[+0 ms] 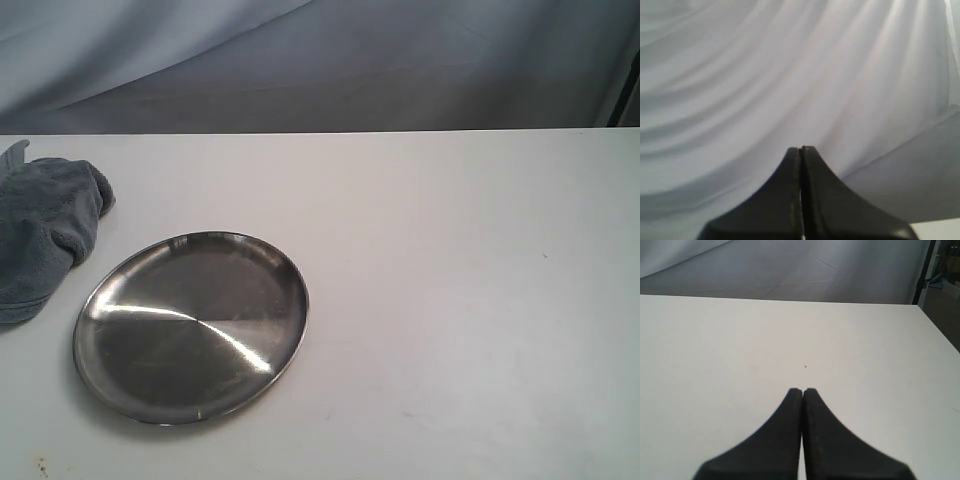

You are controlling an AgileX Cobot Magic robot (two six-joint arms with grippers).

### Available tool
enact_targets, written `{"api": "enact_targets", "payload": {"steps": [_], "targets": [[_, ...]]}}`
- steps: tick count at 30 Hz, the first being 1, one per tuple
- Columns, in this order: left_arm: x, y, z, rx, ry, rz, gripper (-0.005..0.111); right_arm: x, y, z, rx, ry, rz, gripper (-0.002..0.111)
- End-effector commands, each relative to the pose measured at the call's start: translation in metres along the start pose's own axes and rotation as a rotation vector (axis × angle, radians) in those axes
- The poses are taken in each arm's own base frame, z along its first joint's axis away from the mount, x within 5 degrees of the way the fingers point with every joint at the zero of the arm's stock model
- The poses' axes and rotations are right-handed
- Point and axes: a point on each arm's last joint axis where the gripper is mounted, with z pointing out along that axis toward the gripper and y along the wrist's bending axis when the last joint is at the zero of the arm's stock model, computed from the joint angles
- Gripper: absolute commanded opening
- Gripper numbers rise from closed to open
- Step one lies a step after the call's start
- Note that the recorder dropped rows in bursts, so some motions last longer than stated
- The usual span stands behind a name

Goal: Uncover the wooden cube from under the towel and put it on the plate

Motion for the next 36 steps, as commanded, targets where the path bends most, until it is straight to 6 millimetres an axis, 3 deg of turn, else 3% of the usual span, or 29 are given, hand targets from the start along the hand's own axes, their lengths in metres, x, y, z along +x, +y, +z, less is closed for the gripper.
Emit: {"api": "enact_targets", "payload": {"steps": [1,12,20,28,31,36], "targets": [[0.005,0.000,0.032,0.019,0.132,0.021,0.000,0.000,0.000,0.000,0.000,-0.009,-0.002,0.000],[0.027,0.000,0.122,0.077,0.409,0.187,0.000,0.000,0.000,0.000,0.000,-0.009,-0.002,0.000],[0.077,0.010,0.189,0.040,0.894,0.291,0.000,0.000,0.000,0.000,0.000,-0.009,-0.002,0.000],[0.124,0.011,0.233,0.122,1.213,0.441,0.000,0.000,0.000,0.000,0.000,-0.009,-0.002,0.000],[0.140,0.002,0.240,0.271,1.311,0.456,0.000,0.000,0.000,0.000,0.000,-0.009,-0.002,0.000],[0.167,-0.026,0.236,0.764,1.335,0.494,0.000,0.000,0.000,0.000,0.000,-0.009,-0.002,0.000]]}}
